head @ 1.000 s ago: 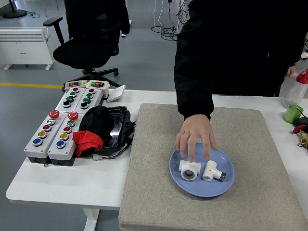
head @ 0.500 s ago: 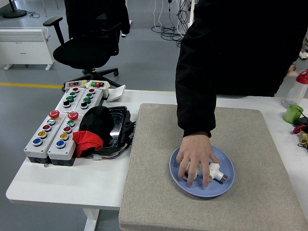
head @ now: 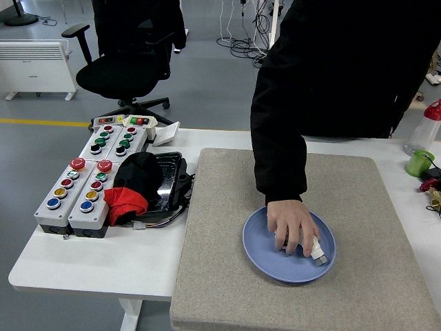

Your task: Pick pipe place plate twice

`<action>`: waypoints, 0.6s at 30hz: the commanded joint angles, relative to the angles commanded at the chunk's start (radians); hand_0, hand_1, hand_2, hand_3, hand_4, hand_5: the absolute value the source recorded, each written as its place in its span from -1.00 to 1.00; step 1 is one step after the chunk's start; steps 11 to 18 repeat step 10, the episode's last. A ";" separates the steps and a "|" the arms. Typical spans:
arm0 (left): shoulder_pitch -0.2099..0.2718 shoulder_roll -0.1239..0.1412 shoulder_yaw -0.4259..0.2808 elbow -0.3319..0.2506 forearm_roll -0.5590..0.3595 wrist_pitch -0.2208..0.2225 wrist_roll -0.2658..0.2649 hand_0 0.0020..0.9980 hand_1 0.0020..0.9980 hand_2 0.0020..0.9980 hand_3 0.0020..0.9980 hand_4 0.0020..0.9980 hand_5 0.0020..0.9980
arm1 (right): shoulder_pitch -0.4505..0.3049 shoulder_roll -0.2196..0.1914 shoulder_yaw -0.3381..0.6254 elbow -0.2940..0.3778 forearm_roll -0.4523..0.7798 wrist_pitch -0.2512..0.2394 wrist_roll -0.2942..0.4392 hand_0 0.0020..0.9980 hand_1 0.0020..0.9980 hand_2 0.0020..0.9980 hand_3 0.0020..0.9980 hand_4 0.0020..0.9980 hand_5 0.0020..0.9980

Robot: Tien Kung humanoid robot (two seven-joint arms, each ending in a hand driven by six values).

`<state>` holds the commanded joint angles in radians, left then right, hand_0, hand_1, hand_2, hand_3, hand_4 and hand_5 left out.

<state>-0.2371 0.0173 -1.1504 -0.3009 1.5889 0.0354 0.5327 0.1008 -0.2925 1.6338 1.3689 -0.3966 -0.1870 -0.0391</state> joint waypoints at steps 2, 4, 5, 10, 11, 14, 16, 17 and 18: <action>0.001 0.000 -0.001 0.000 0.002 0.000 0.000 0.31 0.25 0.27 0.14 -0.19 1.00 | 0.000 -0.001 0.000 0.001 0.000 -0.001 0.000 0.47 0.41 0.54 0.44 -0.10 -0.07; 0.002 0.000 -0.003 0.000 0.005 -0.001 0.000 0.31 0.25 0.27 0.14 -0.19 1.00 | -0.001 -0.001 -0.001 0.001 0.000 -0.001 0.000 0.47 0.41 0.54 0.44 -0.10 -0.07; 0.002 -0.001 -0.004 0.000 0.006 -0.001 0.000 0.31 0.25 0.27 0.14 -0.19 1.00 | -0.002 -0.001 -0.001 0.001 0.000 -0.002 0.000 0.47 0.41 0.54 0.44 -0.10 -0.07; 0.004 -0.001 -0.008 0.001 0.012 -0.002 -0.001 0.31 0.25 0.27 0.14 -0.19 1.00 | -0.004 0.000 -0.003 0.000 0.001 -0.001 -0.002 0.47 0.41 0.54 0.43 -0.10 -0.06; 0.004 -0.001 -0.008 0.001 0.012 -0.002 -0.001 0.31 0.25 0.27 0.14 -0.19 1.00 | -0.004 0.000 -0.003 0.000 0.001 -0.001 -0.002 0.47 0.41 0.54 0.43 -0.10 -0.06; 0.004 -0.001 -0.008 0.001 0.012 -0.002 -0.001 0.31 0.25 0.27 0.14 -0.19 1.00 | -0.004 0.000 -0.003 0.000 0.001 -0.001 -0.002 0.47 0.41 0.54 0.43 -0.10 -0.06; 0.004 -0.001 -0.008 0.001 0.012 -0.002 -0.001 0.31 0.25 0.27 0.14 -0.19 1.00 | -0.004 0.000 -0.003 0.000 0.001 -0.001 -0.002 0.47 0.41 0.54 0.43 -0.10 -0.06; 0.004 -0.001 -0.008 0.001 0.012 -0.002 -0.001 0.31 0.25 0.27 0.14 -0.19 1.00 | -0.004 0.000 -0.003 0.000 0.001 -0.001 -0.002 0.47 0.41 0.54 0.43 -0.10 -0.06; 0.004 -0.001 -0.008 0.001 0.012 -0.002 -0.001 0.31 0.25 0.27 0.14 -0.19 1.00 | -0.004 0.000 -0.003 0.000 0.001 -0.001 -0.002 0.47 0.41 0.54 0.43 -0.10 -0.06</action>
